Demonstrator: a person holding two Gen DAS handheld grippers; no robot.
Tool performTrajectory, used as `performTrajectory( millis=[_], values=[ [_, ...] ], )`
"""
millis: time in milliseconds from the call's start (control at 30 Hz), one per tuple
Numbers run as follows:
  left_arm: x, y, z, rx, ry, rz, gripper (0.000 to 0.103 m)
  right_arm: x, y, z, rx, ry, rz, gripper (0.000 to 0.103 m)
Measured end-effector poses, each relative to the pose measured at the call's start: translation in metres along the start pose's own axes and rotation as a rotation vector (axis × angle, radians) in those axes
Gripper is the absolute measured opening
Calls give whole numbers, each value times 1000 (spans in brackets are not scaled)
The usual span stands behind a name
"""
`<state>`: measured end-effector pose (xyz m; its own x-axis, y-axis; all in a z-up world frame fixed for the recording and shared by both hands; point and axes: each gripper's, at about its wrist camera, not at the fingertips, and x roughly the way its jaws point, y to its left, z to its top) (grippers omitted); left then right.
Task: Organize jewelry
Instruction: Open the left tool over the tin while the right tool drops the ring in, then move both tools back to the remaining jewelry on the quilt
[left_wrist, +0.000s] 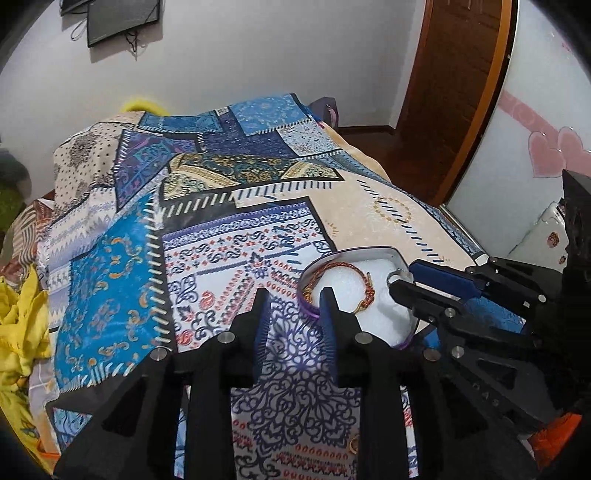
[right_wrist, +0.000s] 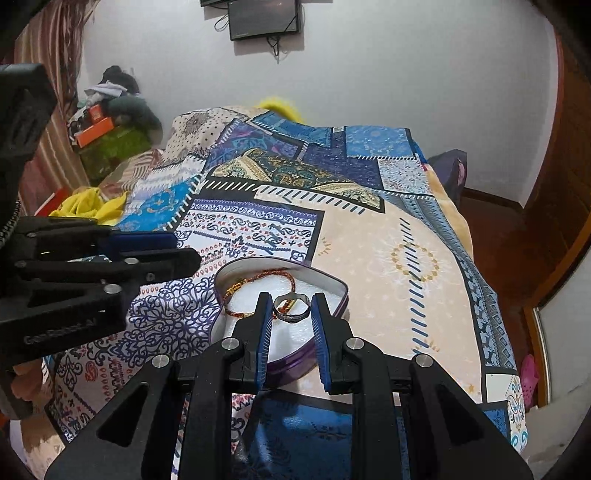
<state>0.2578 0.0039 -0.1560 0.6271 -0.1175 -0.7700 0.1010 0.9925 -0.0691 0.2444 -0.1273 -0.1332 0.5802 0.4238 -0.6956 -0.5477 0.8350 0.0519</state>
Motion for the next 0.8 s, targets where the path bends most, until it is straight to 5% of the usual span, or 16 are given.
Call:
performTrajectory(
  millis=[500,800],
  values=[
    [-43,5,-17,-6,-46,24,43,-44,-4,-1,28,-60,-59,43],
    [-66,-1,-30,12,-60,14,46,-81,3,-11,4,-112,-129,43]
  ],
)
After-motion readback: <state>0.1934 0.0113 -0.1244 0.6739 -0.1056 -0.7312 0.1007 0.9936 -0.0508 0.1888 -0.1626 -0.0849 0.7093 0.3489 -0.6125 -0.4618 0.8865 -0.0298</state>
